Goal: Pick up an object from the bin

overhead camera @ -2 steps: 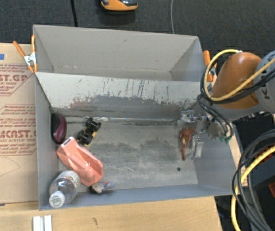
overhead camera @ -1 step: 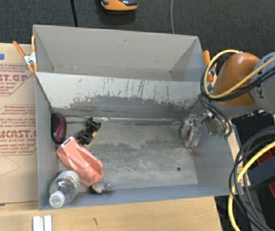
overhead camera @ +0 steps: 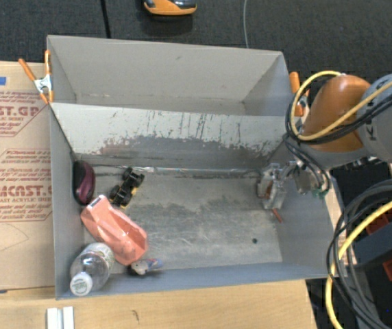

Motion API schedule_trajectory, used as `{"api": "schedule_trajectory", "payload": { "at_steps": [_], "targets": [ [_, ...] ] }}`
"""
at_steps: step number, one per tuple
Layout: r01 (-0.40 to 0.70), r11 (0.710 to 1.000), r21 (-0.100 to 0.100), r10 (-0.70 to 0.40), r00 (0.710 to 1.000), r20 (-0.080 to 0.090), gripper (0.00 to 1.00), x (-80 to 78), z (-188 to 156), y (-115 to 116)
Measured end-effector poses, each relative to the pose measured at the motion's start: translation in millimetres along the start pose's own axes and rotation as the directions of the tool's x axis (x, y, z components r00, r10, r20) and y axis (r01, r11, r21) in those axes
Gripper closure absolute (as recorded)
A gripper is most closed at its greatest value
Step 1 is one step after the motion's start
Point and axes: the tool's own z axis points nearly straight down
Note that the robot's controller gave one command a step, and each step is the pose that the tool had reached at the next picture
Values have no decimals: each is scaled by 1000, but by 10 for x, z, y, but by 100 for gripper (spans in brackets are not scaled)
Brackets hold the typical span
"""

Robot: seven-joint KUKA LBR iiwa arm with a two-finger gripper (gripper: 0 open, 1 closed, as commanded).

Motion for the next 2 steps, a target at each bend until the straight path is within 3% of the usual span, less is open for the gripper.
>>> {"api": "schedule_trajectory", "payload": {
  "at_steps": [1,2],
  "targets": [
    [0,1000,0,0,1000,-1,100,-2,-6,0],
    [111,994,2,-111,994,6,100,222,88,144]
  ]
}}
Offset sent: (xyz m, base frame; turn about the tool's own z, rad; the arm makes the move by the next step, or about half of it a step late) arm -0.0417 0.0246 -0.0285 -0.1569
